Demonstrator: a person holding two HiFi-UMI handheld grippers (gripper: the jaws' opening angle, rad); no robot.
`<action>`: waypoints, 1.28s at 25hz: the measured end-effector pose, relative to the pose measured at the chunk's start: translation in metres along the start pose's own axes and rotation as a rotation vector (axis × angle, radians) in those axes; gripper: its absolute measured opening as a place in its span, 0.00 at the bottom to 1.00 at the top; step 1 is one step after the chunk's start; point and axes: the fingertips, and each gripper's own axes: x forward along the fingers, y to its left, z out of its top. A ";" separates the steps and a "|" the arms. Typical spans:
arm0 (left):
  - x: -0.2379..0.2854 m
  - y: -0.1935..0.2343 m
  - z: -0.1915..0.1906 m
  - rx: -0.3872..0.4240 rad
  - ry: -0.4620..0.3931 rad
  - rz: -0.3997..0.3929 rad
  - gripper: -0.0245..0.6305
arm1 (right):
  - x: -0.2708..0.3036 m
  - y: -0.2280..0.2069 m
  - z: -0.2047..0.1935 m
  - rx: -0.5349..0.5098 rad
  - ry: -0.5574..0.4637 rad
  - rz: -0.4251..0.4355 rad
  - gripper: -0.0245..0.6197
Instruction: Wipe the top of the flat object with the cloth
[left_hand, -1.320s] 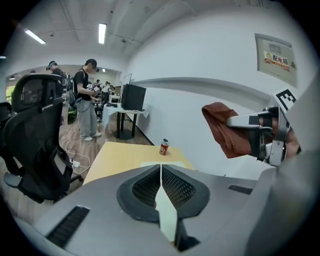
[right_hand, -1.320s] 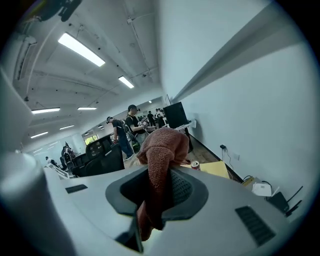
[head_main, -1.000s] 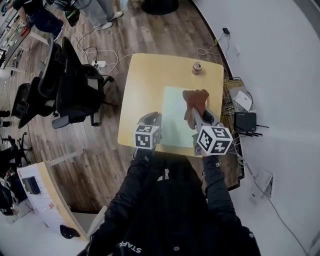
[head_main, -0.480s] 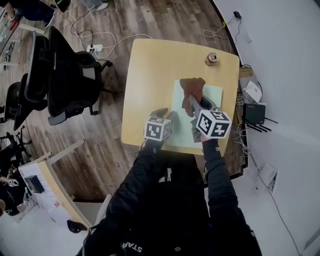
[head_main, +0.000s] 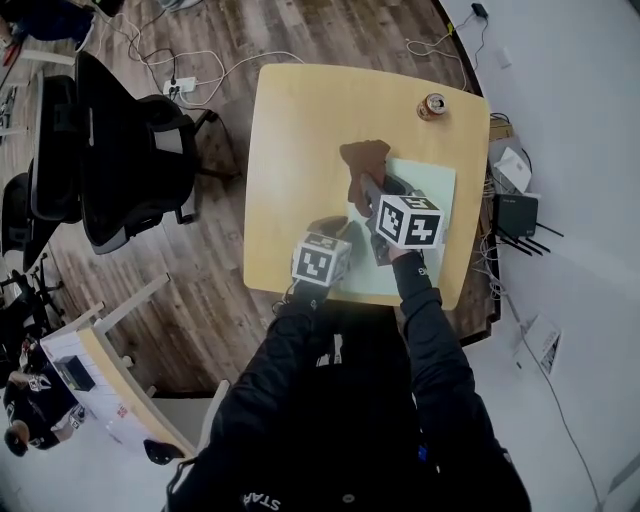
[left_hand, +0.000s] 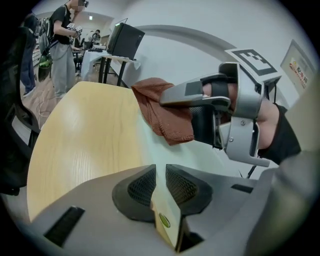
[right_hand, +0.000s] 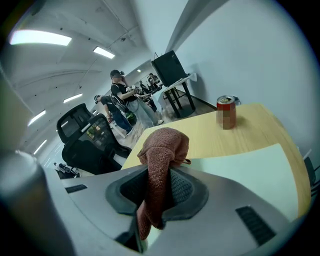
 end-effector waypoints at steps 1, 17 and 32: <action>0.000 0.000 0.000 0.005 0.003 0.004 0.17 | 0.003 -0.003 -0.003 -0.005 0.011 -0.011 0.18; 0.003 -0.001 -0.003 0.005 0.022 0.029 0.16 | -0.023 -0.072 -0.010 0.000 0.019 -0.146 0.18; 0.005 -0.004 -0.002 0.005 0.035 0.058 0.16 | -0.066 -0.139 -0.008 0.006 0.002 -0.227 0.19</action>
